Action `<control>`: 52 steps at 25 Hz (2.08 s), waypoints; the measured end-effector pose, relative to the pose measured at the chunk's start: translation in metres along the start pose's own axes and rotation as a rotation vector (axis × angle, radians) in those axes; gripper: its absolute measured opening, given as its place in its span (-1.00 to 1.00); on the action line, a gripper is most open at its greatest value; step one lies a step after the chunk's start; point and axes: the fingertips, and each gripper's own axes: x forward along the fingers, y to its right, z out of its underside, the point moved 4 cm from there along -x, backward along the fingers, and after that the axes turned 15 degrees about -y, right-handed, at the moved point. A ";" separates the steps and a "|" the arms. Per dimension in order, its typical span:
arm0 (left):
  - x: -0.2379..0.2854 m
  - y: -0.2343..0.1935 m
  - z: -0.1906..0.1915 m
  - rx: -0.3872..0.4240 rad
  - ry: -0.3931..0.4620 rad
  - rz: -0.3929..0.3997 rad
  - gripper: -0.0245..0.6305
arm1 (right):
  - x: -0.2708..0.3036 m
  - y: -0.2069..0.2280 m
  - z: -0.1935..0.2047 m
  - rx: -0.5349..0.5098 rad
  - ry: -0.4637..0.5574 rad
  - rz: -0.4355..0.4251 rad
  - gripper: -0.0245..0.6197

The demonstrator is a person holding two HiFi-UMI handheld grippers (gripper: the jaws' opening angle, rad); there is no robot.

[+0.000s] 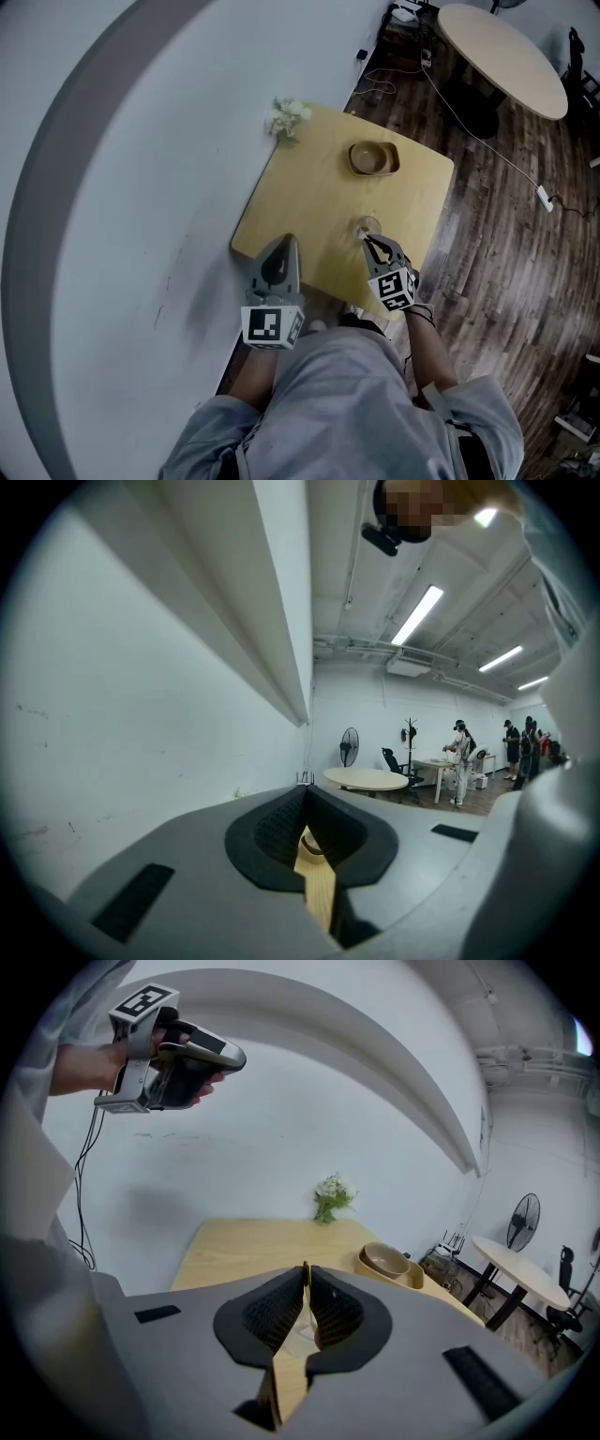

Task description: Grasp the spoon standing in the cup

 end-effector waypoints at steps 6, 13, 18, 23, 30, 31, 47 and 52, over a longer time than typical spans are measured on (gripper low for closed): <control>0.001 -0.002 -0.001 -0.001 0.000 -0.004 -0.92 | 0.000 0.005 -0.006 0.018 0.017 0.012 -0.91; 0.000 -0.005 -0.002 -0.006 0.002 -0.010 -0.92 | -0.004 0.012 -0.015 0.049 0.047 0.032 -0.92; -0.003 -0.007 -0.002 -0.014 0.010 -0.008 -0.92 | -0.012 0.015 -0.025 0.077 0.072 0.059 -0.92; -0.006 -0.009 -0.001 -0.017 0.023 0.005 -0.92 | -0.026 0.018 -0.037 0.114 0.112 0.088 -0.92; -0.019 -0.013 -0.002 -0.022 0.042 0.032 -0.92 | -0.058 0.023 -0.062 0.185 0.195 0.140 -0.92; -0.021 -0.013 -0.002 -0.023 0.046 0.038 -0.92 | -0.064 0.023 -0.065 0.192 0.206 0.150 -0.92; -0.072 -0.001 -0.001 -0.018 0.105 0.138 -0.92 | -0.173 -0.003 -0.101 0.286 0.405 0.286 -0.92; -0.094 0.000 0.002 0.009 0.115 0.160 -0.92 | -0.215 -0.019 -0.110 0.322 0.485 0.320 -0.92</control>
